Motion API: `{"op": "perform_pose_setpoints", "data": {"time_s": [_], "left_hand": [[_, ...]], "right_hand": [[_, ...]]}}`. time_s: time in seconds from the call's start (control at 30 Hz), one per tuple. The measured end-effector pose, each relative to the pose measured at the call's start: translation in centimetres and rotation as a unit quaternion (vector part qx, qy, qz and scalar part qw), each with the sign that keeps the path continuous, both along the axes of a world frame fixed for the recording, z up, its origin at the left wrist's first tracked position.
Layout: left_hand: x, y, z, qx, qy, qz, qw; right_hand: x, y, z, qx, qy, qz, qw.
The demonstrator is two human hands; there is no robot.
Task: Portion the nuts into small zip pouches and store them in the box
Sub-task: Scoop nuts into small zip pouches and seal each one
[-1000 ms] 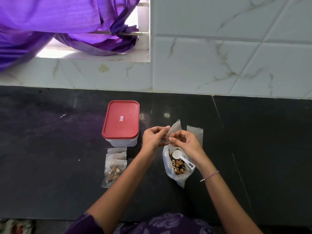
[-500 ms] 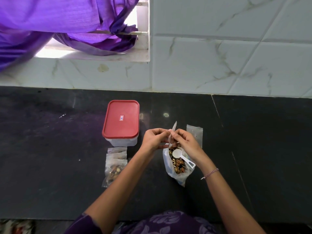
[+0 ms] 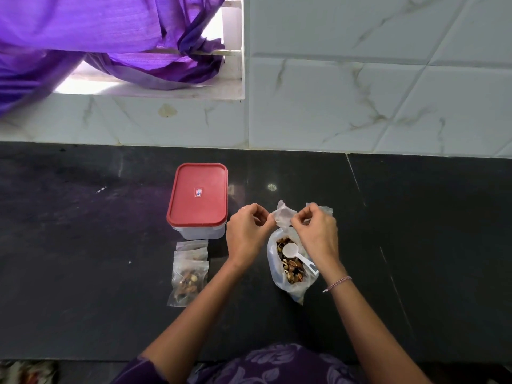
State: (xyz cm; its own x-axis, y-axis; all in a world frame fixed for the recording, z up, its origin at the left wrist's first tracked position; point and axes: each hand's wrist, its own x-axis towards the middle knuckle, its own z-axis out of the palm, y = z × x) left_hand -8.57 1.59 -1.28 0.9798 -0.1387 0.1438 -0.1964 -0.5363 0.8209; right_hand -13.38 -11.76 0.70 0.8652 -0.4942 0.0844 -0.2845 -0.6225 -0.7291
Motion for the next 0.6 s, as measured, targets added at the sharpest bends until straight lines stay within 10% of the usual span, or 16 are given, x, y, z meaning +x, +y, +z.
{"op": "perform_pose_setpoints", "data": {"time_s": [0.3,0.47,0.6], "left_hand": [[-0.1,-0.2,-0.4,-0.021,-0.042,-0.081,0.996],[-0.2,0.2,-0.5,0.086,-0.122,-0.026,0.988],[-0.4,-0.3,-0.5,0.122,-0.174,-0.060,0.975]], "right_hand": [[1.2,0.8,-0.2,0.102,0.018,0.024,0.994],[1.0,0.6,-0.2,-0.125,0.001,0.018,0.992],[1.7,0.7,-0.4,-0.010,0.024,0.053,0.998]]}}
